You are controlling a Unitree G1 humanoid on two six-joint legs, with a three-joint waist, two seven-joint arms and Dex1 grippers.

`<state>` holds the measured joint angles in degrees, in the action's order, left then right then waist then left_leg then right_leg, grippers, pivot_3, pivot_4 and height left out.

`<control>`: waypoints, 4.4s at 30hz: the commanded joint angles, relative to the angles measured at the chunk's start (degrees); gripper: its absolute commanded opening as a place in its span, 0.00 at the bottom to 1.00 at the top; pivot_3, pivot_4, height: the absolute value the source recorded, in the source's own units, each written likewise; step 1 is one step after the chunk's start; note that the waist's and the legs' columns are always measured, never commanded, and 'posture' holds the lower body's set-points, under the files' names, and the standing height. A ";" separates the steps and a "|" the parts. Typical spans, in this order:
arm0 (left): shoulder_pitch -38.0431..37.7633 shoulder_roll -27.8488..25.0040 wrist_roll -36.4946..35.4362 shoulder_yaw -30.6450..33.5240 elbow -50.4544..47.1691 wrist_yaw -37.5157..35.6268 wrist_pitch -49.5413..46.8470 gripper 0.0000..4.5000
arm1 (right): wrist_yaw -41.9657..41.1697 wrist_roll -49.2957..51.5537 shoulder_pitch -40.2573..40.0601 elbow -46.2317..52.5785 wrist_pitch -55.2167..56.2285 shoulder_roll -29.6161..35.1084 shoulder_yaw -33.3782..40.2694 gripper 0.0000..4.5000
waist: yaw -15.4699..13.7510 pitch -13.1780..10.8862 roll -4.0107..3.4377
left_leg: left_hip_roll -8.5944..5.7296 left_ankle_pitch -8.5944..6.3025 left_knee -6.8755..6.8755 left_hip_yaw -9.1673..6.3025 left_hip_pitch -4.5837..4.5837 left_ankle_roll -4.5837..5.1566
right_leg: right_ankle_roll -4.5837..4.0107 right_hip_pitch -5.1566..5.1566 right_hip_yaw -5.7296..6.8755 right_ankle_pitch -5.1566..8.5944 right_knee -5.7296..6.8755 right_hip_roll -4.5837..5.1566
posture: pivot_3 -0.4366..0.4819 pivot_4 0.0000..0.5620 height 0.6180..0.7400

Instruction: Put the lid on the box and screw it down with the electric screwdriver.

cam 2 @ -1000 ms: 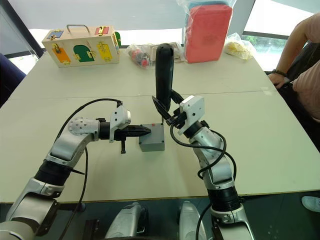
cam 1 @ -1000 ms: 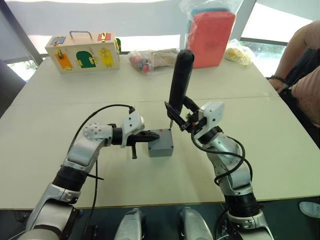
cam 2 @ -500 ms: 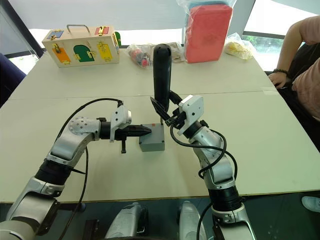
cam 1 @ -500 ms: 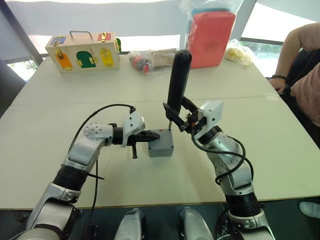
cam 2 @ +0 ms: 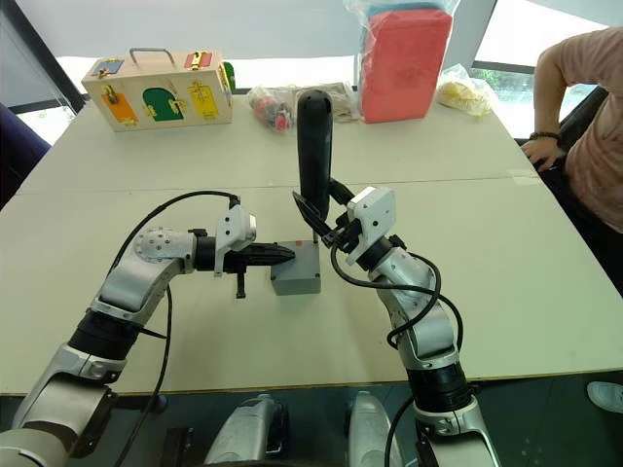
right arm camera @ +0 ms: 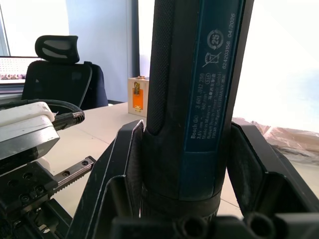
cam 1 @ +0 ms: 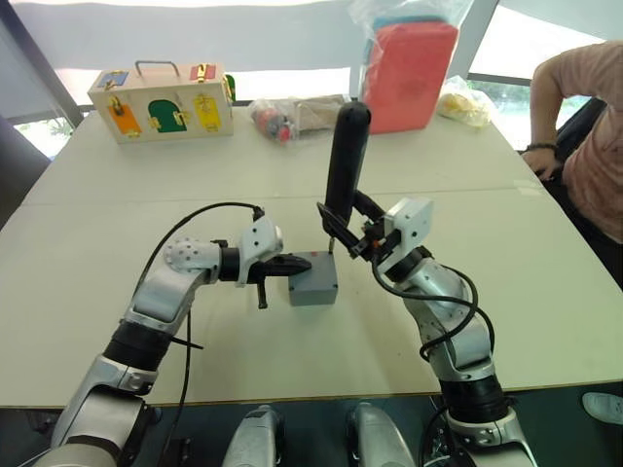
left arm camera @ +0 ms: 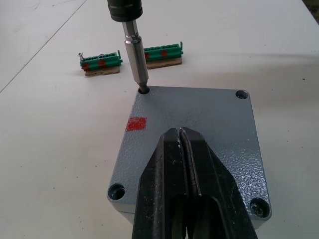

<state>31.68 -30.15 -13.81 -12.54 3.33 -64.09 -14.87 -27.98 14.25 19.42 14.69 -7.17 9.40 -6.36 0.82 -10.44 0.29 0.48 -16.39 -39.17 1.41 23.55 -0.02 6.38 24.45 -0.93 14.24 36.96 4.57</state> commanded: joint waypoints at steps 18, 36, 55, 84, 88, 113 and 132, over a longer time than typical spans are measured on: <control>-0.31 0.10 0.73 -0.52 -1.46 -0.25 -0.79 0.00 | -2.03 -0.01 -3.52 -1.43 -7.31 0.94 -3.90 0.42 | 0.01 0.34 0.14 | 0.02 -0.01 0.04 0.00 -0.18 0.01 | -0.01 -0.16 0.00 0.01 0.00 -0.02 | 0.48 0.27 0.92; -1.36 0.55 1.06 -1.31 -1.74 0.09 -0.91 0.00 | 1.32 -0.63 -2.98 -2.09 -23.94 3.00 -4.52 0.42 | 0.00 2.16 0.76 | 0.27 -0.27 0.36 -0.04 -1.44 0.37 | -0.48 -1.36 0.05 0.50 -0.11 -0.07 | 0.48 0.27 0.92; -2.04 -0.12 3.22 -2.38 0.80 -0.43 1.06 0.00 | 3.42 2.23 -2.57 -1.16 -27.83 3.18 -3.61 0.42 | 0.10 2.52 0.80 | 0.37 -0.27 1.17 -0.05 -2.23 0.37 | -0.60 -2.06 0.09 0.55 -0.83 -0.02 | 0.48 0.27 0.92; -0.11 0.10 -1.35 0.12 -5.73 -1.91 -1.07 0.00 | 7.81 19.59 13.43 15.38 -34.06 5.44 14.59 0.42 | -0.14 1.69 0.16 | 0.30 -0.09 1.08 -0.05 0.01 0.08 | -0.65 0.17 0.12 0.33 -0.73 0.50 | 0.48 0.27 0.92; 2.02 0.12 -4.45 2.20 -8.26 -2.27 -3.03 0.00 | 10.99 26.38 18.13 15.83 -49.40 15.00 22.53 0.42 | -0.19 1.16 0.19 | 0.21 -0.09 1.10 -0.04 0.06 0.08 | -0.57 0.16 0.27 0.29 -0.80 0.34 | 0.48 0.27 0.92; 0.53 -4.77 -10.63 7.14 -16.58 -1.16 -6.62 0.00 | 10.57 23.19 31.91 -28.01 -85.33 40.42 3.15 0.42 | 0.09 0.30 0.20 | 0.17 -0.11 1.02 0.07 0.04 0.17 | -0.41 0.13 0.14 0.23 -0.85 0.03 | 0.48 0.27 0.92; -5.64 -12.79 -9.03 12.05 -16.55 3.58 -9.11 0.00 | -0.08 19.61 34.93 -12.29 -74.15 39.27 4.96 0.99 | 0.21 0.25 0.13 | 0.17 -0.10 0.92 0.06 0.00 0.15 | -0.24 0.10 0.12 0.13 -0.80 -0.02 | 0.48 0.27 0.92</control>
<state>26.58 -42.40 -23.71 -2.37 -13.74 -61.56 -24.74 -25.77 32.87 52.96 -1.30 -84.50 48.46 -3.58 1.04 -10.19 0.43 0.66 -16.49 -38.24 1.48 23.55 0.13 6.14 24.55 -0.81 14.37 36.17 4.55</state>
